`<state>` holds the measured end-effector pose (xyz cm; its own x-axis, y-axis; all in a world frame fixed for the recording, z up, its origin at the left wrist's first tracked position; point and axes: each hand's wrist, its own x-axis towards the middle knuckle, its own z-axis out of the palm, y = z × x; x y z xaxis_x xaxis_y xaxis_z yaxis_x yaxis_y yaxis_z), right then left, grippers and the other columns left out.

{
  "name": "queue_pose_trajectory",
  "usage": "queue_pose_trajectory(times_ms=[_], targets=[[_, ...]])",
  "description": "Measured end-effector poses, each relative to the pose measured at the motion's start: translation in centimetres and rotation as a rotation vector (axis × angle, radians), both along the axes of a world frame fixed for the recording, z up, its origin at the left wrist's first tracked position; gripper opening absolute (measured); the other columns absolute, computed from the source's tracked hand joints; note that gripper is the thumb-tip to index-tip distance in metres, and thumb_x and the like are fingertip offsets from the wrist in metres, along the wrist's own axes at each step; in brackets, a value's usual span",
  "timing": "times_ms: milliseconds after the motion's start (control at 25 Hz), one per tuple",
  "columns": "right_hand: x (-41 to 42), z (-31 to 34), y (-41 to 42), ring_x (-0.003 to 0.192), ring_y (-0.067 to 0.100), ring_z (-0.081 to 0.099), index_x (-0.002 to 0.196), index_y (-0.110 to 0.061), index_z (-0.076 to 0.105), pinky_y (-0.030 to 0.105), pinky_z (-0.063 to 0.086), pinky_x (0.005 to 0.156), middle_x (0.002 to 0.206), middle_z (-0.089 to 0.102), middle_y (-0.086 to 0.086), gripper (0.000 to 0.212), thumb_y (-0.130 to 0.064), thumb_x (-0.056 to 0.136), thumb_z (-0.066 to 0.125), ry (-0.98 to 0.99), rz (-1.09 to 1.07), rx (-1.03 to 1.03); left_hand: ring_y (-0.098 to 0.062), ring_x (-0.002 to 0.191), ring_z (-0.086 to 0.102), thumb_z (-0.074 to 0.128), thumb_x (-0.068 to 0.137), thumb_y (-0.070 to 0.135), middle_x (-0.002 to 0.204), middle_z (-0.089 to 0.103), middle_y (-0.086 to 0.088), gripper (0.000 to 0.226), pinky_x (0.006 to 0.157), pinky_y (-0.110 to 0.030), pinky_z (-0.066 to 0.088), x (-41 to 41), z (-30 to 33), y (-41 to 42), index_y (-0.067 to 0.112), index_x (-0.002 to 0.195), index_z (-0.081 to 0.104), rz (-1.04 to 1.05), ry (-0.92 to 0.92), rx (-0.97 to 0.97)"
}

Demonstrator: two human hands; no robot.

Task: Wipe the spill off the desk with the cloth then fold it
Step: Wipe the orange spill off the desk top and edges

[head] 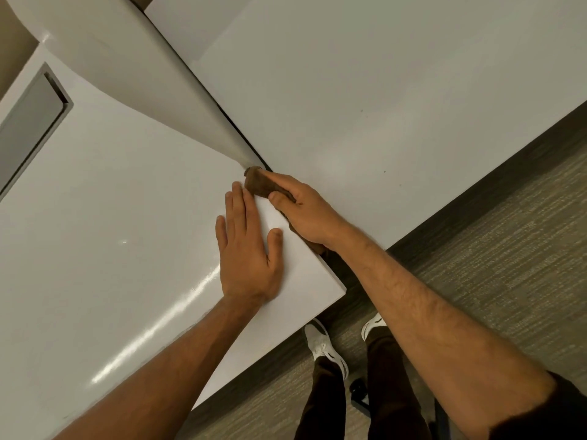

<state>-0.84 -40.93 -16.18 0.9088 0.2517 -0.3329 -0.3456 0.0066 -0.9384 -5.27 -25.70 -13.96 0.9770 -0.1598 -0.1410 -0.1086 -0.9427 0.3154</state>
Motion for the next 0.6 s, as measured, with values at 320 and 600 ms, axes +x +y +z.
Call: queue_pose_trajectory(times_ms=[320, 600], targets=[[-6.7, 0.9, -1.7, 0.143, 0.013, 0.039, 0.155, -0.038, 0.032, 0.038, 0.041, 0.114, 0.163, 0.03, -0.013, 0.05, -0.024, 0.108, 0.042, -0.134, 0.046, -0.249, -0.013, 0.161, -0.01, 0.02, 0.107, 0.053, 0.176, -0.007, 0.001, 0.073, 0.131, -0.038, -0.005, -0.1, -0.3, 0.3, 0.017, 0.167, -0.002, -0.014, -0.016, 0.026], [-14.1, 1.6, -2.2, 0.109, 0.018, 0.057, 0.152, -0.043, 0.024, 0.051, 0.057, 0.082, 0.157, 0.036, -0.005, 0.053, -0.039, 0.101, 0.037, -0.269, 0.0, -0.675, -0.016, 0.162, -0.01, 0.026, 0.106, 0.046, 0.176, -0.008, 0.0, 0.074, 0.131, -0.04, -0.006, -0.1, -0.1, 0.3, 0.016, 0.167, -0.004, -0.017, 0.013, 0.027]])
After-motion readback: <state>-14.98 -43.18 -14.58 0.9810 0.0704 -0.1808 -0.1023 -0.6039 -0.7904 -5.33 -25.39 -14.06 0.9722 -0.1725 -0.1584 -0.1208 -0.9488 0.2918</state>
